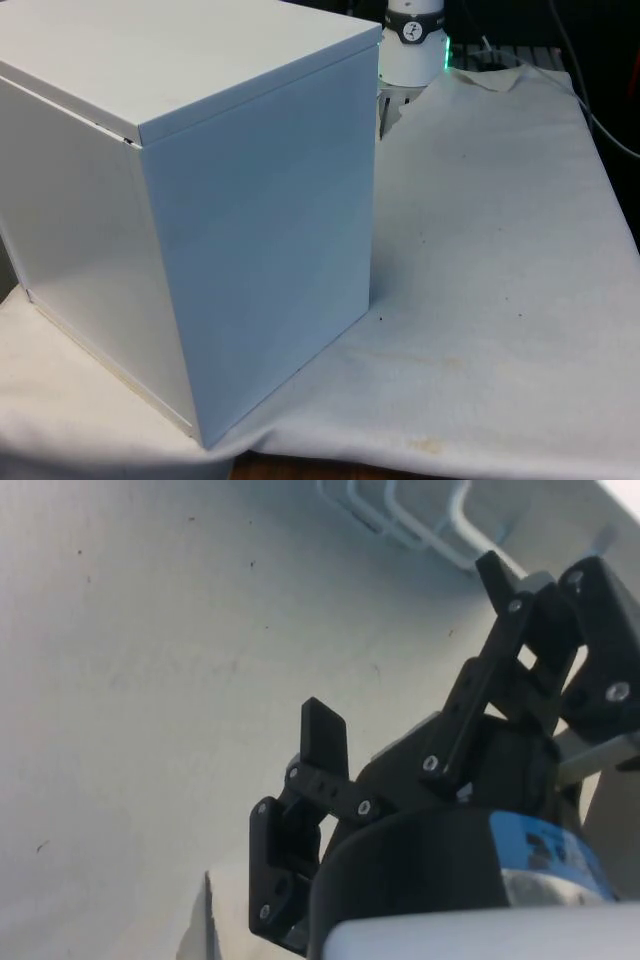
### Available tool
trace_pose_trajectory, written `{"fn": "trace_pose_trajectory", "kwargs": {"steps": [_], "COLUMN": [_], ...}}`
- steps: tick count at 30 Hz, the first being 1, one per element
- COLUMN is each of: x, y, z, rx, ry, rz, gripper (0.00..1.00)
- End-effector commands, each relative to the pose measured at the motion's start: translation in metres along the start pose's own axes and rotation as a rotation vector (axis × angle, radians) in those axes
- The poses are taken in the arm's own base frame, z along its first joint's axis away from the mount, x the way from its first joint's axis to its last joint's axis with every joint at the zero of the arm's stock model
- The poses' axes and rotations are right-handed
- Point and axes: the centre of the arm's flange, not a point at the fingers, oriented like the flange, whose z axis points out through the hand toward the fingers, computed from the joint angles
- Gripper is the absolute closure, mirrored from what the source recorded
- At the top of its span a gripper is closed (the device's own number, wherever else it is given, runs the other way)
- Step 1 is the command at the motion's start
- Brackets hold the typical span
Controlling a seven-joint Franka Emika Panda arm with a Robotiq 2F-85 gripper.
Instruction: Open the drawer, then close it.
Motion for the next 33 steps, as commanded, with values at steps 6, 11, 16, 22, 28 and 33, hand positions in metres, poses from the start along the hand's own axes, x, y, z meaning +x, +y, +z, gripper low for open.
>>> {"fn": "trace_pose_trajectory", "kwargs": {"steps": [6,11,16,22,28,33], "x": [-0.001,0.000,0.000,0.000,0.001,0.000], "y": [0.001,0.000,-0.002,-0.002,-0.003,-0.002], "z": [0.004,0.008,0.015,0.020,0.022,0.021], "rx": [-0.030,-0.037,-0.047,-0.061,-0.071,-0.087], "ry": [0.001,0.000,-0.008,-0.018,-0.030,-0.044], "rz": [-0.045,-0.066,-0.094,-0.119,-0.140,-0.163], "gripper": [0.00,0.00,0.00,0.00,0.00,0.00]}}
